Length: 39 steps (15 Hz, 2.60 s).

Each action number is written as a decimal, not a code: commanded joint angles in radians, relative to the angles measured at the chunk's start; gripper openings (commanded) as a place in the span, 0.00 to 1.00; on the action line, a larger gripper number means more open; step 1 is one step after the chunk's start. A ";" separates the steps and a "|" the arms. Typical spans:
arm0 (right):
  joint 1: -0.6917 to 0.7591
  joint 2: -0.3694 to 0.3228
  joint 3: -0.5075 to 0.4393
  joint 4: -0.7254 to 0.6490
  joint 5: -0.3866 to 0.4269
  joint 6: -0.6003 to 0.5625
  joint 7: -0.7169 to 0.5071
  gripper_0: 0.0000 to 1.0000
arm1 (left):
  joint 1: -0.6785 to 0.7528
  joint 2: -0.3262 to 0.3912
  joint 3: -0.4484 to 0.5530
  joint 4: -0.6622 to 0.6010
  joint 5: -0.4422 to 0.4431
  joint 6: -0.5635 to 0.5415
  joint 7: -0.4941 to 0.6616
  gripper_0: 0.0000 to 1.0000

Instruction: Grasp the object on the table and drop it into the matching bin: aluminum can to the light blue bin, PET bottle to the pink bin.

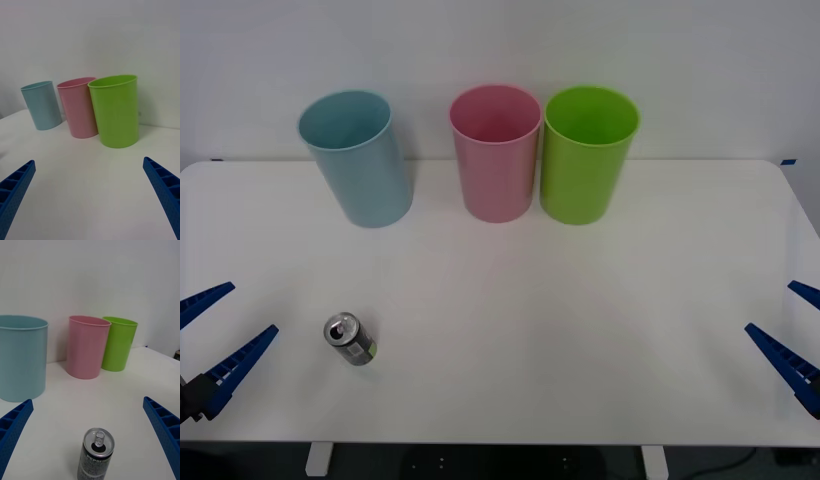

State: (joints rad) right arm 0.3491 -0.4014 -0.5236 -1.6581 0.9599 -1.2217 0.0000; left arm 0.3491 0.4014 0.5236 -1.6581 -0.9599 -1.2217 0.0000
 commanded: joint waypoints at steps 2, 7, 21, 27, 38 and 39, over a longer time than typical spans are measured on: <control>0.000 0.000 0.000 0.000 0.000 0.000 0.000 1.00 | 0.010 -0.018 -0.002 0.021 0.000 0.004 -0.002 1.00; 0.000 0.000 0.000 0.000 0.000 0.000 0.000 1.00 | 0.031 -0.010 -0.017 0.020 0.032 0.008 -0.015 1.00; 0.000 0.000 0.000 0.000 0.000 0.000 0.000 1.00 | 0.165 -0.012 -0.050 0.023 -0.046 0.091 -0.215 1.00; 0.000 0.000 0.000 0.000 0.000 0.000 0.000 1.00 | 0.186 -0.012 -0.148 0.075 0.007 0.182 -0.273 1.00; 0.000 0.000 0.000 0.000 0.000 0.000 0.000 1.00 | 0.070 -0.015 -0.244 0.248 0.075 0.183 -0.304 1.00; 0.000 0.000 0.000 0.000 0.000 0.000 0.000 1.00 | 0.041 -0.015 -0.249 0.284 0.075 0.183 -0.350 1.00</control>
State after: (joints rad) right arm 0.3490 -0.4014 -0.5236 -1.6581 0.9599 -1.2217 0.0001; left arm 0.4099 0.3866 0.2781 -1.3986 -0.8852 -1.0378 -0.3190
